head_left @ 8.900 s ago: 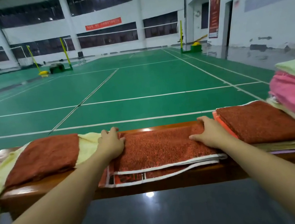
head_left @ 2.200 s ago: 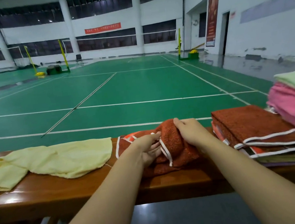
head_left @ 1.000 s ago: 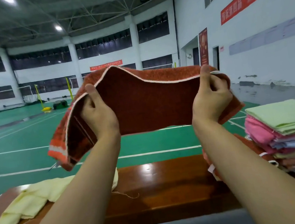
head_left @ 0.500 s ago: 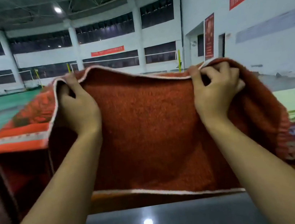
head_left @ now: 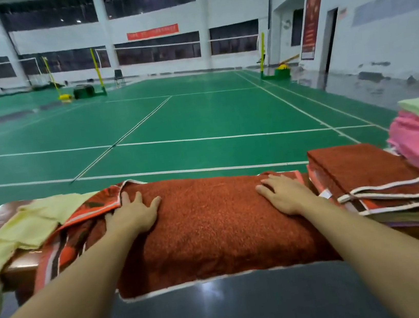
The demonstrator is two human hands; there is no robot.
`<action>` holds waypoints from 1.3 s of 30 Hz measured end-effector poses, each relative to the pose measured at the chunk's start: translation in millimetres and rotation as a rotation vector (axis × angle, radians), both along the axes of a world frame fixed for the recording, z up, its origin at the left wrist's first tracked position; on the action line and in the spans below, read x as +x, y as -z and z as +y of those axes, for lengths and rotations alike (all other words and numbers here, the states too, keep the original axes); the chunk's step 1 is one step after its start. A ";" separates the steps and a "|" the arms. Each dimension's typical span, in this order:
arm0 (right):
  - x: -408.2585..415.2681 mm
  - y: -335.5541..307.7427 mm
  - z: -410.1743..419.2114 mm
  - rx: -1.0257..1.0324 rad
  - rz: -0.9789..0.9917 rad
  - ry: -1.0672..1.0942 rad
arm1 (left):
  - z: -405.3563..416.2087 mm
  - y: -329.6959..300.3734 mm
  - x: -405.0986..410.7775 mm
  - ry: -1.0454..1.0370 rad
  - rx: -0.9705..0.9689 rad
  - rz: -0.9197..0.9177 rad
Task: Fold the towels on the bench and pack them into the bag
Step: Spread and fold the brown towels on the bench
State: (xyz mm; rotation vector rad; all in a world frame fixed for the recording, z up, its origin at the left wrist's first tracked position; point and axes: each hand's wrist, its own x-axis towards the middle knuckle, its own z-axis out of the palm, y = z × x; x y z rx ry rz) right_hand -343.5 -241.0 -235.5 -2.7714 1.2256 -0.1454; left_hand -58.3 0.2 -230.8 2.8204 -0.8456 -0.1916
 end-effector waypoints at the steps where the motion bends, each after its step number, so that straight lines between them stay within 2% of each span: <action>1: -0.8 0.7 -2.0 -0.001 -0.013 0.002 | -2.2 1.1 1.6 0.004 0.010 -0.018; 3: -0.5 0.5 -7.7 -0.010 -0.043 0.027 | -9.9 2.4 0.8 0.023 -0.040 -0.081; 7: 7.2 -12.2 -20.7 0.070 -0.214 0.161 | -48.5 -6.7 -43.0 0.171 -0.355 -0.164; 9: 11.0 -30.0 -27.9 0.137 -0.292 0.230 | -74.2 -17.0 -88.7 0.287 -0.517 -0.117; 11: 13.0 -49.8 -37.4 0.206 -0.284 0.228 | -98.6 -27.3 -139.7 0.408 -0.597 0.041; 14: 15.1 -69.7 -51.7 0.212 -0.177 0.204 | -125.3 -31.4 -204.3 0.553 -0.608 0.271; 18: 14.1 -69.1 -62.0 0.131 0.102 0.231 | -140.8 -16.0 -249.1 0.653 -0.582 0.321; 21: 14.6 -62.3 -65.9 0.081 0.244 0.299 | -148.2 -10.1 -258.1 0.640 -0.522 0.345; 26: 13.9 -57.8 -65.3 -0.018 0.300 0.348 | -158.3 -8.1 -258.8 0.484 -0.450 0.397; 29: 13.4 -66.6 -61.0 0.047 0.363 0.361 | -159.7 -13.0 -260.9 0.446 -0.393 0.360; 31: 16.2 -68.4 -61.4 0.216 0.388 0.418 | -159.1 -16.5 -263.1 0.474 -0.342 0.317; 33: 15.8 -63.6 -63.7 0.348 0.332 0.440 | -158.0 -17.3 -261.7 0.503 -0.322 0.319; 35: 13.5 -64.1 -65.0 0.364 0.192 0.420 | -157.6 -16.8 -255.4 0.517 -0.329 0.352; 37: 12.9 -63.4 -71.3 0.402 -0.080 0.406 | -157.1 -14.4 -246.7 0.548 -0.349 0.418; 39: 10.9 -65.3 -75.4 0.517 -0.355 0.370 | -154.0 -13.5 -239.2 0.587 -0.434 0.598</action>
